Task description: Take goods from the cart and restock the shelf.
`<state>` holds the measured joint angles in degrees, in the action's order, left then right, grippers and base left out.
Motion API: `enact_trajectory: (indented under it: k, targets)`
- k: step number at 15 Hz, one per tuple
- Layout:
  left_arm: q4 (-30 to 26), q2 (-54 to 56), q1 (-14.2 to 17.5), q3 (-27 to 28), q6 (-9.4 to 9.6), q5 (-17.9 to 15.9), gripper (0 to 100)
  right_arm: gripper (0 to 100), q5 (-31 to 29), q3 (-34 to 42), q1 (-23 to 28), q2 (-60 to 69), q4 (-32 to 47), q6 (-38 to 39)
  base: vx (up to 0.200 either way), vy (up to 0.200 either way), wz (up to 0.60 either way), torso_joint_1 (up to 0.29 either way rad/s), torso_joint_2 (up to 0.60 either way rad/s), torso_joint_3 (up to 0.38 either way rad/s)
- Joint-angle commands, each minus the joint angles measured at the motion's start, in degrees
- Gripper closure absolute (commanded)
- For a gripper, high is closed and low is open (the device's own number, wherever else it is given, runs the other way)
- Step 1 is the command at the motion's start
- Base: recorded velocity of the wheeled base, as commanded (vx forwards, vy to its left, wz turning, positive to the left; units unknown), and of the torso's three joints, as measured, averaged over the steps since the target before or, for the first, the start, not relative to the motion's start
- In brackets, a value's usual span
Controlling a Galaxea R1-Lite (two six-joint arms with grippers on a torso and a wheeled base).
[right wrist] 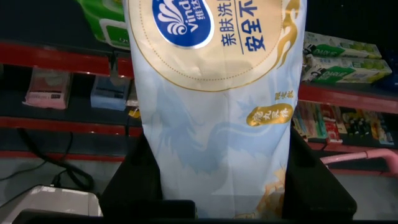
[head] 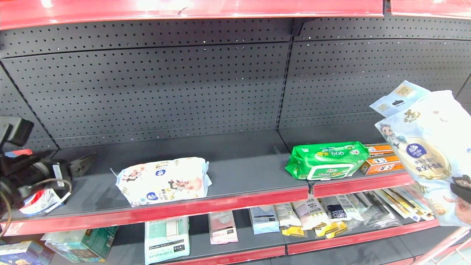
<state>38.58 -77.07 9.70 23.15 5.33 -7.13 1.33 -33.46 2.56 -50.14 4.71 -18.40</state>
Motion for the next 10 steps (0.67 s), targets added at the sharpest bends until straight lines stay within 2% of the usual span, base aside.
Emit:
enact_trajectory:
  k: [1,2,4,5,7,8,10]
  targets:
    - [-24.2,27.7,-0.3,-1.2,-2.08,-12.1,0,100,0.4,0.0,0.0,-0.6,0.0,-0.1,0.000,0.000,0.00,0.000,0.00,0.000]
    - [-34.1,35.1,-0.3,0.1,-1.99,-14.8,0,100,0.4,0.0,0.0,-0.7,0.2,-0.1,0.000,0.000,0.00,0.000,0.00,0.000]
    - [-46.6,46.0,-0.4,0.5,-1.64,-15.2,0,100,2.3,-0.5,0.2,-1.4,0.2,0.0,0.000,0.000,0.00,0.000,0.00,0.000]
    - [-50.4,50.9,-0.9,0.5,-1.55,-15.4,0,100,3.1,-0.5,0.2,-1.5,0.1,0.0,0.000,0.000,0.00,0.000,0.00,0.000]
    - [-53.8,55.6,-4.2,0.6,-1.46,-15.4,0,100,3.4,-0.1,0.1,-1.4,0.1,0.0,0.000,0.000,0.00,0.000,0.00,0.000]
    - [-54.8,56.9,-5.0,0.5,-0.58,-15.4,0,100,3.4,0.2,0.0,-1.3,0.1,0.0,0.000,0.000,0.00,0.000,0.00,0.000]
    - [-56.2,58.2,-5.0,0.3,0.30,-15.4,0,100,4.6,0.1,0.0,-1.2,0.2,0.0,0.000,0.000,0.00,0.000,0.00,0.000]
